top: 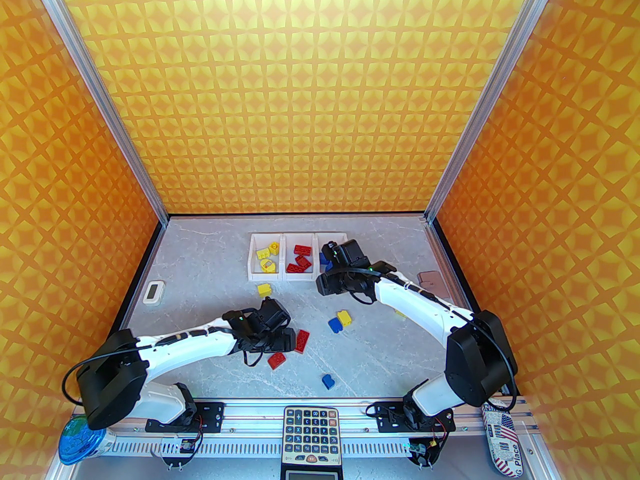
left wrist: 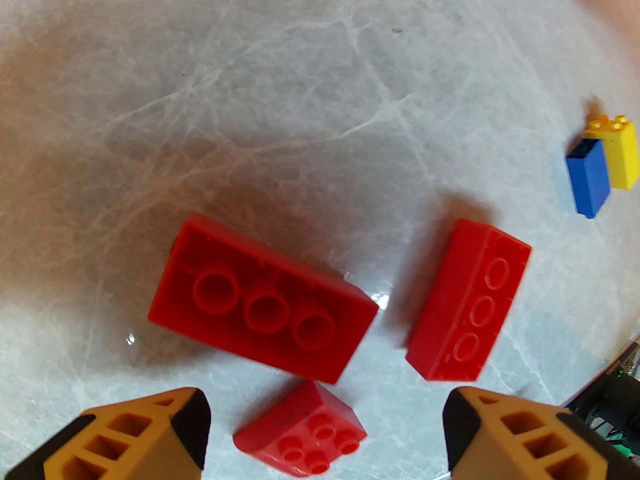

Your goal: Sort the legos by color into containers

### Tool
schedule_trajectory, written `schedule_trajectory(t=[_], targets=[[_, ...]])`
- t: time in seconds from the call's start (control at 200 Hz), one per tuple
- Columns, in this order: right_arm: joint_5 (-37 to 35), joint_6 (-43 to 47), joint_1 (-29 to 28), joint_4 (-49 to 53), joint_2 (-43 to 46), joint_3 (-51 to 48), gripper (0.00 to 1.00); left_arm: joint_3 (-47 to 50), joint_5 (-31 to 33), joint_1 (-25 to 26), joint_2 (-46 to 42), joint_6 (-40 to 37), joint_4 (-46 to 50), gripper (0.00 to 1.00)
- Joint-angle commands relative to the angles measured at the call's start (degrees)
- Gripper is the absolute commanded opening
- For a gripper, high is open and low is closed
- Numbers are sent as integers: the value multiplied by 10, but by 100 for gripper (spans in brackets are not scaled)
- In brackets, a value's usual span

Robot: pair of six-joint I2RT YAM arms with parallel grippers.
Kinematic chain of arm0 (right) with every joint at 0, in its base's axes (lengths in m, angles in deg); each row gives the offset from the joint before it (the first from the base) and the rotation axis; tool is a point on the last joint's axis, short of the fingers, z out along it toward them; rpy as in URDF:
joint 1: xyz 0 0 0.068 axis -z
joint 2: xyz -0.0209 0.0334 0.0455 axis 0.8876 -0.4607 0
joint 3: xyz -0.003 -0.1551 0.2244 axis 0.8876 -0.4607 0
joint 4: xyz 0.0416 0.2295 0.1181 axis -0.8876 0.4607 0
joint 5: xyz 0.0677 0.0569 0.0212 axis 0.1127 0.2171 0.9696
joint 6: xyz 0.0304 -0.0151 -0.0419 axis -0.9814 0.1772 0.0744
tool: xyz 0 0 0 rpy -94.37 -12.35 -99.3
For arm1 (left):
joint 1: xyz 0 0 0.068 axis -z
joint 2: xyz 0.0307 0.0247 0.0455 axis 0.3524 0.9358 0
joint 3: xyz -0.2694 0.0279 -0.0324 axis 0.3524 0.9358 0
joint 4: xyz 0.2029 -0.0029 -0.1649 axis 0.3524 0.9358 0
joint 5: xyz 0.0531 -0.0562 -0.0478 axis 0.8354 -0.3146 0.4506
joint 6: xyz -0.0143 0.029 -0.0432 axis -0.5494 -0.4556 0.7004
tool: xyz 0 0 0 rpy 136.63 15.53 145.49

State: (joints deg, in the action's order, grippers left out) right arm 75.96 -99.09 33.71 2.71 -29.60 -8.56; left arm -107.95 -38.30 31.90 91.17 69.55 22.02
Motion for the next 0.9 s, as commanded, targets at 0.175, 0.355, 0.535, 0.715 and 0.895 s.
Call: schedule_trajectory(t=[0.175, 0.355, 0.535, 0.715, 0.895], targets=[[-28, -2, -3, -3, 33, -13, 58, -31, 15, -24, 45, -4, -26, 77], [-32, -1, -3, 0, 37, -18, 58, -56, 28, -31, 75, -16, -22, 74], [-36, -2, -3, 0, 38, -21, 58, -83, 39, -33, 108, -32, 1, 66], [-38, -1, -3, -2, 40, -25, 58, -89, 49, -33, 119, -35, 13, 55], [-37, -2, -4, -5, 37, -25, 58, -93, 50, -34, 127, -37, 18, 43]])
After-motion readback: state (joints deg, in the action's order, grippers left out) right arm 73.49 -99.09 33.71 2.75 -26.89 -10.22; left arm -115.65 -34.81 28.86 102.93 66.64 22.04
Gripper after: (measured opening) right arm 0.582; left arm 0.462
